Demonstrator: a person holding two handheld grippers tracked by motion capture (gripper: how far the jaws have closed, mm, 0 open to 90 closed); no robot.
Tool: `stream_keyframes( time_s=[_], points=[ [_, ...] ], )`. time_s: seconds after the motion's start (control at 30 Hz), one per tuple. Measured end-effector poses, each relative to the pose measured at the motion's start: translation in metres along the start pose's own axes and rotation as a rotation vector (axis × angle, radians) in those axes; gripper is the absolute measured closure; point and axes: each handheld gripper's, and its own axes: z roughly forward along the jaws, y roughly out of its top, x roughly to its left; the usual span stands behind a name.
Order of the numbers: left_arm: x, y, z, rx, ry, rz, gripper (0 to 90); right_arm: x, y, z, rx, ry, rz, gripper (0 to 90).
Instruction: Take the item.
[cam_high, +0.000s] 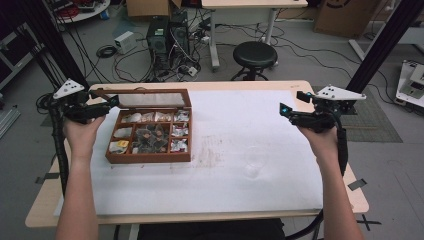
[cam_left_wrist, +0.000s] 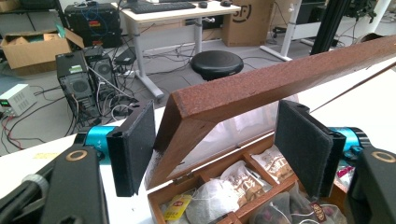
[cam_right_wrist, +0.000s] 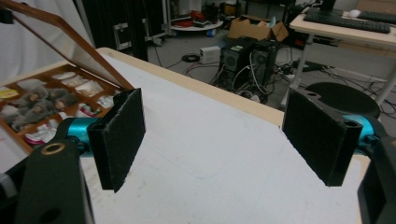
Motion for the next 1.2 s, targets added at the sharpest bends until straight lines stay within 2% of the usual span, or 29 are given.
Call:
stream_keyframes(
  time_s=[0.13, 0.27, 0.47, 0.83, 1.2],
  points=[
    [0.0, 0.0, 0.0, -0.001, -0.003, -0.002, 30.0, 0.018, 0.013, 0.0, -0.002, 0.034, -0.028, 21.9],
    [0.0, 0.0, 0.0, -0.001, -0.006, -0.003, 30.0, 0.036, 0.026, 0.002, -0.025, 0.081, -0.045, 21.9],
    [0.0, 0.0, 0.0, -0.001, -0.005, -0.005, 30.0, 0.062, 0.041, 0.014, -0.015, 0.155, -0.07, 21.2],
    [0.001, -0.001, 0.001, -0.008, -0.006, -0.013, 29.8, 0.12, 0.045, 0.059, 0.053, 0.296, -0.13, 20.8],
    [0.001, -0.001, 0.0, -0.003, -0.008, -0.014, 29.7, 0.163, 0.049, 0.111, 0.134, 0.372, -0.152, 20.8]
  ],
)
